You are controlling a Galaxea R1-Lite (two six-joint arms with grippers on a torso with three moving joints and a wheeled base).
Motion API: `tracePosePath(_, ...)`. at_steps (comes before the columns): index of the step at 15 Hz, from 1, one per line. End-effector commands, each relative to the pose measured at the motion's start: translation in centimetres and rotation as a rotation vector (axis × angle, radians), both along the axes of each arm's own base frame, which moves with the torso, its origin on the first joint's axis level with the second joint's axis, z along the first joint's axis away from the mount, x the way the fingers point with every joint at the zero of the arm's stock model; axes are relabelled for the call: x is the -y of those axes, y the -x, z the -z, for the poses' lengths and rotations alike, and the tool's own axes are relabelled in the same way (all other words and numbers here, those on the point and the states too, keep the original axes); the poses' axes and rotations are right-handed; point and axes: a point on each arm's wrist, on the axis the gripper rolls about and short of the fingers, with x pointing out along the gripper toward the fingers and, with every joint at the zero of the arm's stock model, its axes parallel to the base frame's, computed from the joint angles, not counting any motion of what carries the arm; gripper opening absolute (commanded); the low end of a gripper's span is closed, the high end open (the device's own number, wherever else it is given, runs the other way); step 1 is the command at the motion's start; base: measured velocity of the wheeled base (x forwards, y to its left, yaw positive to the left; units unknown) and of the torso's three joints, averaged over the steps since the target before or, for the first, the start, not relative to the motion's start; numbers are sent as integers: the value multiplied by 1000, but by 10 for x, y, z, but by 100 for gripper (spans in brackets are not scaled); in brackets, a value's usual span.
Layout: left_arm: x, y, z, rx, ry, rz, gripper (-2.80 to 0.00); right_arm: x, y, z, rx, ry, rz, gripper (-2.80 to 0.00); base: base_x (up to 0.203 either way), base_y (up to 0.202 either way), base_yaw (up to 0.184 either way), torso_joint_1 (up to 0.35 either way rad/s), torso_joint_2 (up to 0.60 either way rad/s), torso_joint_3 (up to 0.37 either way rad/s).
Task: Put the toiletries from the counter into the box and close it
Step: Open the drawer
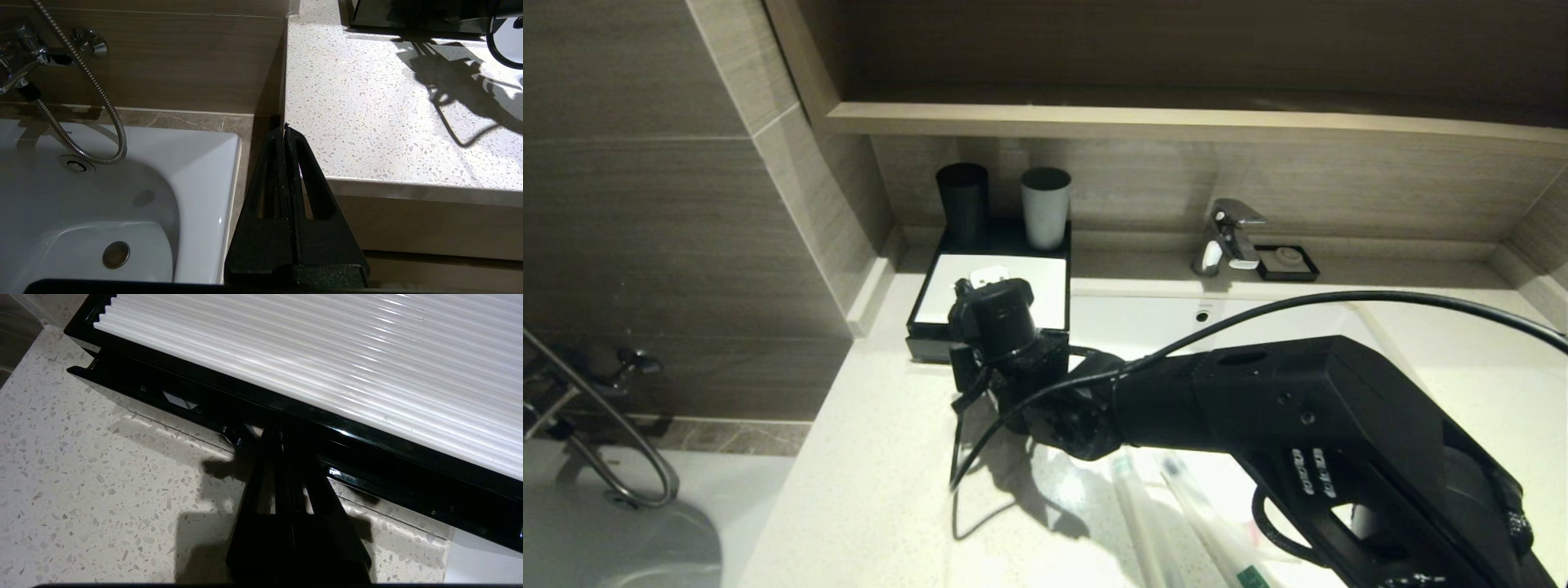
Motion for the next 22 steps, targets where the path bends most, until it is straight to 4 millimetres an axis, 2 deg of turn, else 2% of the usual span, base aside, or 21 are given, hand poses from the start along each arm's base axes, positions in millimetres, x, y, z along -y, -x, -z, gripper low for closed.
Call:
tracePosePath(1, 0, 0, 0, 0, 0, -1, -280, 0, 3, 4, -11, 14, -2, -280, 0, 0, 0, 0, 0, 0)
tracePosePath(11, 0, 0, 0, 0, 0, -1, -280, 8, 15, 0, -33, 42, -13, -280, 0, 0, 0, 0, 0, 0)
tracePosePath(22, 0, 0, 0, 0, 0, -1, -280, 3, 32, 3, -62, 60, -57, -280, 0, 0, 0, 0, 0, 0)
